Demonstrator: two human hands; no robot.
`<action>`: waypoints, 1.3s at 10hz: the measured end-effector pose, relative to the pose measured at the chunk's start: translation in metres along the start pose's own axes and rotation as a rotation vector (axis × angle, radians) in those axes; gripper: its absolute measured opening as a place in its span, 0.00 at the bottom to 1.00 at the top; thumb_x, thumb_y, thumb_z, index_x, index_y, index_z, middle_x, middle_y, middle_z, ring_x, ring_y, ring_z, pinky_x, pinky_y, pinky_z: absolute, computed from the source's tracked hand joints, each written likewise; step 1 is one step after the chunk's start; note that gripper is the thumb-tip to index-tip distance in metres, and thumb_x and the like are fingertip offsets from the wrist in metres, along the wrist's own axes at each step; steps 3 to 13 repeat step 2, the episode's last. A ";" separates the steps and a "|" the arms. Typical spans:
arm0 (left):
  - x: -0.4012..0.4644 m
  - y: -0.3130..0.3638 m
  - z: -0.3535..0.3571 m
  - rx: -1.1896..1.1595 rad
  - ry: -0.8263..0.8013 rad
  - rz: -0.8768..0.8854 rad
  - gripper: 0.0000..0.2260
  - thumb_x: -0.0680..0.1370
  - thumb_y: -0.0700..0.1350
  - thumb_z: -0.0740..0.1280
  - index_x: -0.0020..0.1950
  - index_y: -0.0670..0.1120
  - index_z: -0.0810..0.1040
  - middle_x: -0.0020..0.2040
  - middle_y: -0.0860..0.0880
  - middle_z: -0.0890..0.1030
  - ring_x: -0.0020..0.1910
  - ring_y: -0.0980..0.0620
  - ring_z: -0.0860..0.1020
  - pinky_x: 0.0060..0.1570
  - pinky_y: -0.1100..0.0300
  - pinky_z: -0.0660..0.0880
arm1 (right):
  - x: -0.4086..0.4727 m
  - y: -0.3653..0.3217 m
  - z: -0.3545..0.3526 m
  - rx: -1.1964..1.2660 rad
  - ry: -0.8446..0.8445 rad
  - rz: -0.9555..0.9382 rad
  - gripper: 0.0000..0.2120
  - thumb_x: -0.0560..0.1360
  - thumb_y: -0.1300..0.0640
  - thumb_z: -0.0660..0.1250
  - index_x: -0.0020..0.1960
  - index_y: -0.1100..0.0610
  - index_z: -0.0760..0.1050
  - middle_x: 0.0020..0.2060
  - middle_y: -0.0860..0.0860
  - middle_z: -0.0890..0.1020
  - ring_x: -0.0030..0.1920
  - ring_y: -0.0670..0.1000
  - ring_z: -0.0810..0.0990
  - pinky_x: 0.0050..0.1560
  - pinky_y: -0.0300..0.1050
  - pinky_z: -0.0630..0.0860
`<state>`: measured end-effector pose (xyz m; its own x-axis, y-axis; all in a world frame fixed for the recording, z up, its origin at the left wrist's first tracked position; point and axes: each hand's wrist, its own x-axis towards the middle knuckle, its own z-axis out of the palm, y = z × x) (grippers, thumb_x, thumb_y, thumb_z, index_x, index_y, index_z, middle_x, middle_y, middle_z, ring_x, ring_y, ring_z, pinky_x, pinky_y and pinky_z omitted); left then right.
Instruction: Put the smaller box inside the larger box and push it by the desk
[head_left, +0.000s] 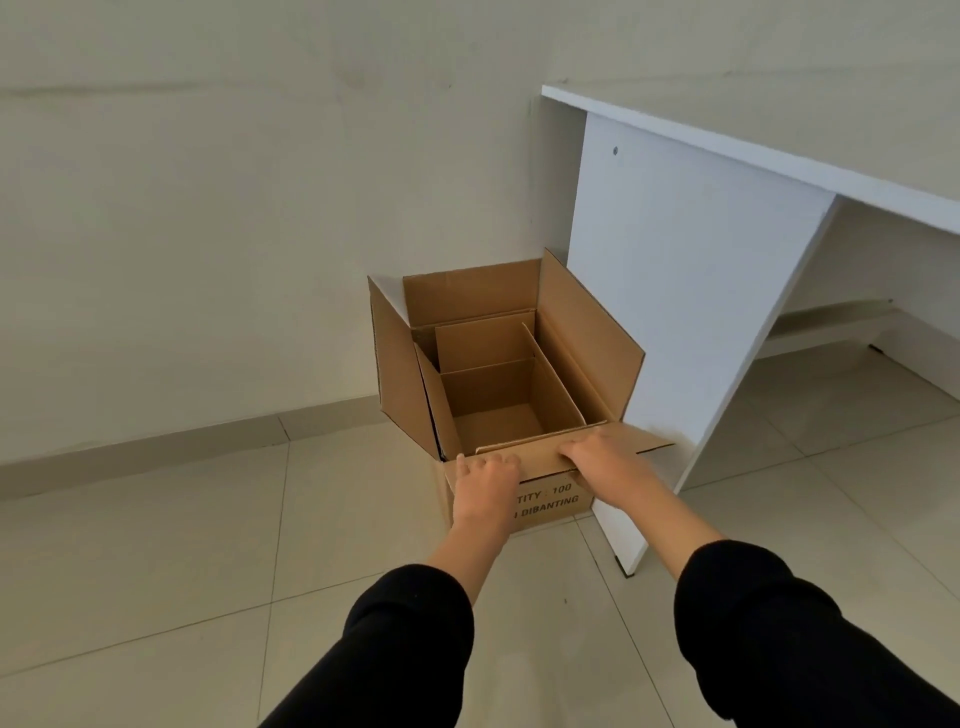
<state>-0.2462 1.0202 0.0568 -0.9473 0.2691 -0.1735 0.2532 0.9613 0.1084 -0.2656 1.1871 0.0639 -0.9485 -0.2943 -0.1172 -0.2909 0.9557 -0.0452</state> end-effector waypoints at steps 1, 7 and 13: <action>-0.017 -0.008 -0.018 -0.073 0.100 0.054 0.26 0.80 0.57 0.55 0.75 0.48 0.60 0.74 0.43 0.66 0.75 0.42 0.62 0.74 0.40 0.47 | -0.019 -0.025 -0.023 0.085 -0.054 -0.011 0.18 0.79 0.48 0.61 0.65 0.56 0.73 0.63 0.54 0.78 0.69 0.56 0.70 0.72 0.50 0.61; -0.036 -0.020 -0.039 -0.102 0.248 0.068 0.29 0.80 0.61 0.48 0.78 0.49 0.50 0.79 0.45 0.55 0.79 0.44 0.51 0.75 0.42 0.43 | -0.030 -0.051 -0.047 0.148 0.027 -0.054 0.28 0.79 0.41 0.57 0.73 0.55 0.65 0.72 0.53 0.70 0.75 0.55 0.60 0.75 0.51 0.54; -0.036 -0.020 -0.039 -0.102 0.248 0.068 0.29 0.80 0.61 0.48 0.78 0.49 0.50 0.79 0.45 0.55 0.79 0.44 0.51 0.75 0.42 0.43 | -0.030 -0.051 -0.047 0.148 0.027 -0.054 0.28 0.79 0.41 0.57 0.73 0.55 0.65 0.72 0.53 0.70 0.75 0.55 0.60 0.75 0.51 0.54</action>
